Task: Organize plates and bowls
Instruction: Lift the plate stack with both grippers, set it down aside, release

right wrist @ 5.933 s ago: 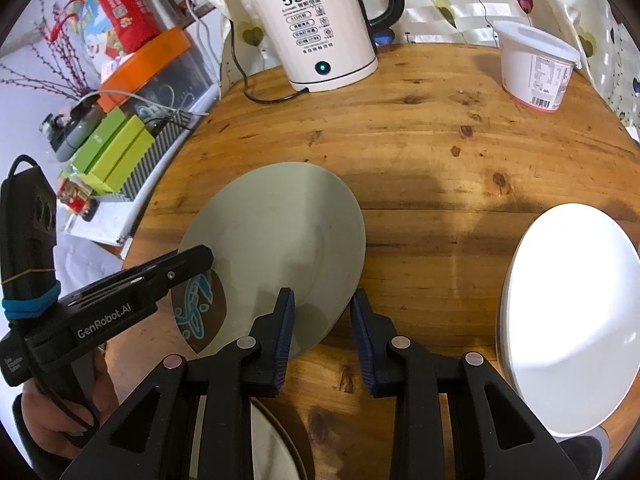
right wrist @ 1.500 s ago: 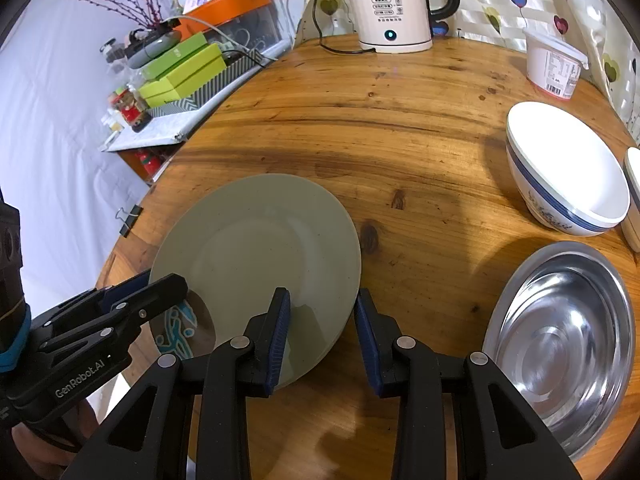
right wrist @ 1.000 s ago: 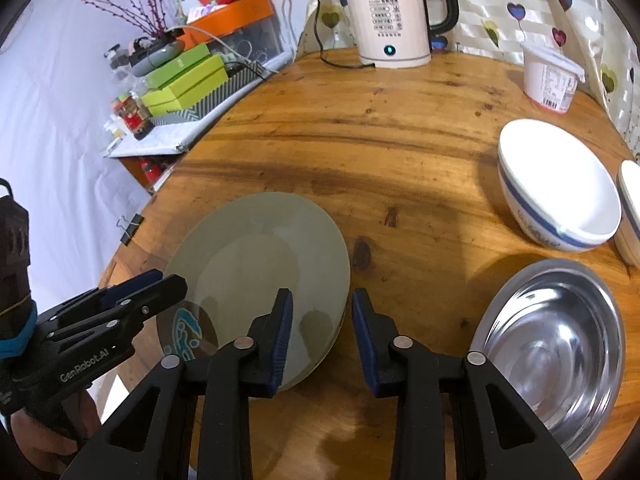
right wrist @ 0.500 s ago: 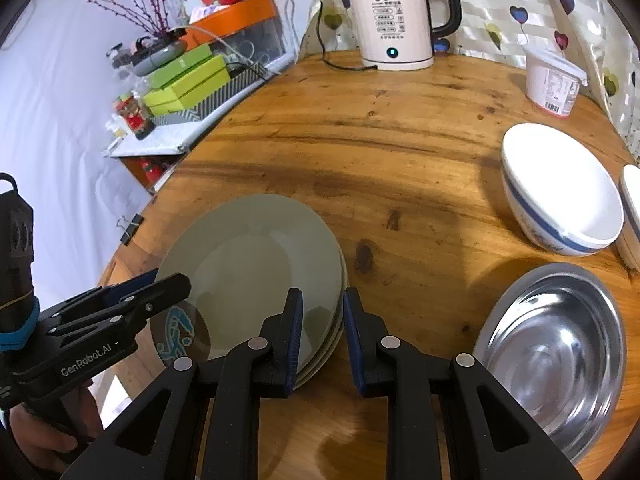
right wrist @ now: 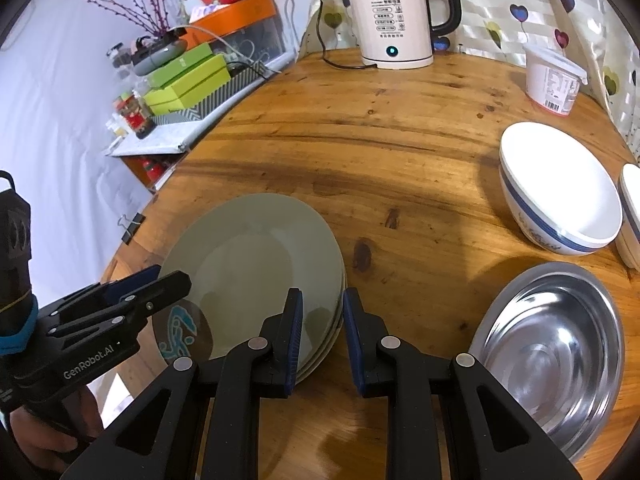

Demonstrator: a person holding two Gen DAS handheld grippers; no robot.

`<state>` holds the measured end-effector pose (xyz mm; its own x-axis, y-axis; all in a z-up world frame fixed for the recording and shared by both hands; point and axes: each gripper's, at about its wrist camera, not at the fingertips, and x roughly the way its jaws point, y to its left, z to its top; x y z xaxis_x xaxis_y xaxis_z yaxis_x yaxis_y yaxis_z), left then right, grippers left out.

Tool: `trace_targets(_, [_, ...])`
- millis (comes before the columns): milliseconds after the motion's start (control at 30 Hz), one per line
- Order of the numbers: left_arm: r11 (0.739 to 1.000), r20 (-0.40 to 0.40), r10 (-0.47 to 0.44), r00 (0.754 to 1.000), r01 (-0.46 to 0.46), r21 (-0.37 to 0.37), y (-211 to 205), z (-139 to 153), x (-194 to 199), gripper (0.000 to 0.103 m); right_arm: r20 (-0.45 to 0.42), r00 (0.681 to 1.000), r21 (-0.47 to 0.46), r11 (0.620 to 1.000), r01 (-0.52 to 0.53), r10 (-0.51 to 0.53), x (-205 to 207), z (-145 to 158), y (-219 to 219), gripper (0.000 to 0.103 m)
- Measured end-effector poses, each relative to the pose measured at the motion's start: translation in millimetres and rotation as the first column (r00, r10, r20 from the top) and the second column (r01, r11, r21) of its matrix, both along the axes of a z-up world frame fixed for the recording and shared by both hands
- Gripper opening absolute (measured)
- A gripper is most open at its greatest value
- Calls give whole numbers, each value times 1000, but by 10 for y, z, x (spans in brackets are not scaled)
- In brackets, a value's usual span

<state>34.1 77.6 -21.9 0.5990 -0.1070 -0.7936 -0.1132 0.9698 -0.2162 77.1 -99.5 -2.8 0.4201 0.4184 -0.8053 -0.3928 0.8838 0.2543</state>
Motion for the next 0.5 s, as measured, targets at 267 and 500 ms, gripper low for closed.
trace_targets(267, [1000, 27, 14, 1000, -14, 18, 12, 109, -39, 41, 13, 1000, 14, 1000, 17, -17, 1, 107, -113, 21])
trace_targets(500, [999, 66, 1, 998, -3, 45, -48, 287, -79, 41, 49, 999, 31, 999, 11, -12, -91, 292, -230, 31])
